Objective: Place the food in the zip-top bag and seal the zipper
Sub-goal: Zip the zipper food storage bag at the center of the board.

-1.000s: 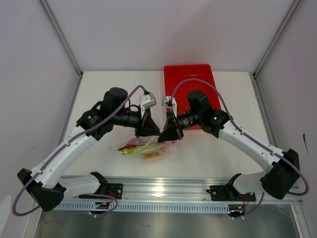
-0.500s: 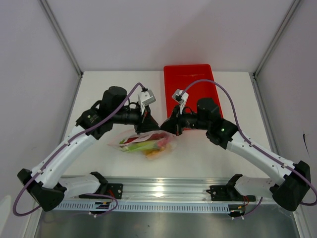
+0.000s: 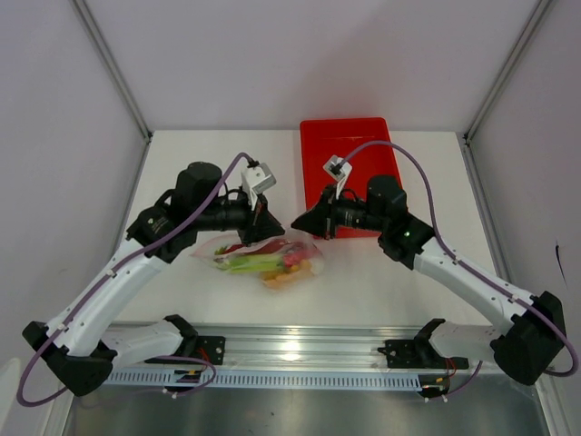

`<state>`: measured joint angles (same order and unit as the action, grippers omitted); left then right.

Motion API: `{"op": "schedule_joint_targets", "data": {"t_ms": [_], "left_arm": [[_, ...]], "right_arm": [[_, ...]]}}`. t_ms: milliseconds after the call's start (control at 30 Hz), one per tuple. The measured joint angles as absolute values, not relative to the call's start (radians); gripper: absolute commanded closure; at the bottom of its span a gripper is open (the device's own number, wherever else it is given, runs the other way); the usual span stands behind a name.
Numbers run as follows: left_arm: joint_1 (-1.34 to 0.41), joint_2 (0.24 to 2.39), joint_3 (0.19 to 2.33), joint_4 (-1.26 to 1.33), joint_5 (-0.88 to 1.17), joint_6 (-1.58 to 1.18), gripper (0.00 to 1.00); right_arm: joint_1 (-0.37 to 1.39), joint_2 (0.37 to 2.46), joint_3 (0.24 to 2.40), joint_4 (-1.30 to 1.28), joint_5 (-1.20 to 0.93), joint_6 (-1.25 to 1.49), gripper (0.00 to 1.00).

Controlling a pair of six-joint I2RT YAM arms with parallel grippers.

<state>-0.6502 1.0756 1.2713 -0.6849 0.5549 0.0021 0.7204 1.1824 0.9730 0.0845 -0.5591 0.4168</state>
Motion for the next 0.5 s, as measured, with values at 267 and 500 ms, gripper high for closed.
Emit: {"op": "schedule_joint_targets", "data": {"t_ms": [267,500], "left_arm": [[-0.652,1.079,1.288,-0.741,0.598,-0.001,0.99],[-0.652,1.116,1.309,-0.762,0.643,-0.001,0.99]], "right_arm": [[0.683,1.238,1.135,-0.191,-0.830,0.123,0.45],[0.683,1.309,1.334,-0.413,-0.956,-0.073,0.65]]}}
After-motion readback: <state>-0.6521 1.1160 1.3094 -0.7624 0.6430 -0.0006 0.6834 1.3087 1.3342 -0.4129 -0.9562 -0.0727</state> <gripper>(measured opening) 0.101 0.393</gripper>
